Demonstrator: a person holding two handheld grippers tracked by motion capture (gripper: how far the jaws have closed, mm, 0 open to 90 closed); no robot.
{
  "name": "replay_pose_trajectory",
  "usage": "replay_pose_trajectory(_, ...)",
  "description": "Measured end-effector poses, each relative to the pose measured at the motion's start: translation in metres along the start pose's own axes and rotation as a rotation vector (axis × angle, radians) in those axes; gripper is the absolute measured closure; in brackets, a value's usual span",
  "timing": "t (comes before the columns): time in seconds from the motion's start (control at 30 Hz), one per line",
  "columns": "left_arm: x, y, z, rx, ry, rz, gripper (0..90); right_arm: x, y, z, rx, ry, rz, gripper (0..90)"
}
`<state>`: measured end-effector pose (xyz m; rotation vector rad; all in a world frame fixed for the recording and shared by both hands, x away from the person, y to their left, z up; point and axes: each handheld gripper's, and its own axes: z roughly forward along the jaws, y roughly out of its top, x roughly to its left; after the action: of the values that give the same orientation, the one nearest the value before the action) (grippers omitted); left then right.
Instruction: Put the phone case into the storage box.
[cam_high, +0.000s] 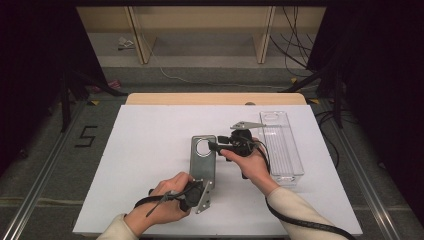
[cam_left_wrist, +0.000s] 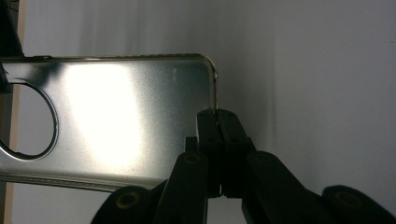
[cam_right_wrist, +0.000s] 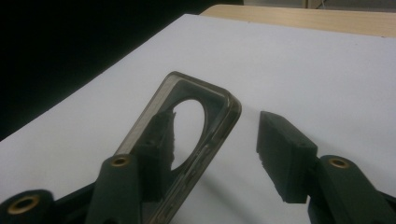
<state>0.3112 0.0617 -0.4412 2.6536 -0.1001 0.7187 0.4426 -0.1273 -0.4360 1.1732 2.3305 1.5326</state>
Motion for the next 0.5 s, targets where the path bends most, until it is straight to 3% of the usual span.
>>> replay_pose_trajectory(0.3,-0.0007,0.0008,0.0002,-0.003,-0.005,0.002,88.5,-0.0003,0.0022,-0.0008,0.019,0.012,0.02,64.8)
replay_pose_trajectory(0.5,-0.0013,0.001,0.0012,0.001,-0.01,0.01,88.5,0.0013,0.0041,-0.0023,0.022,0.007,0.02,67.5)
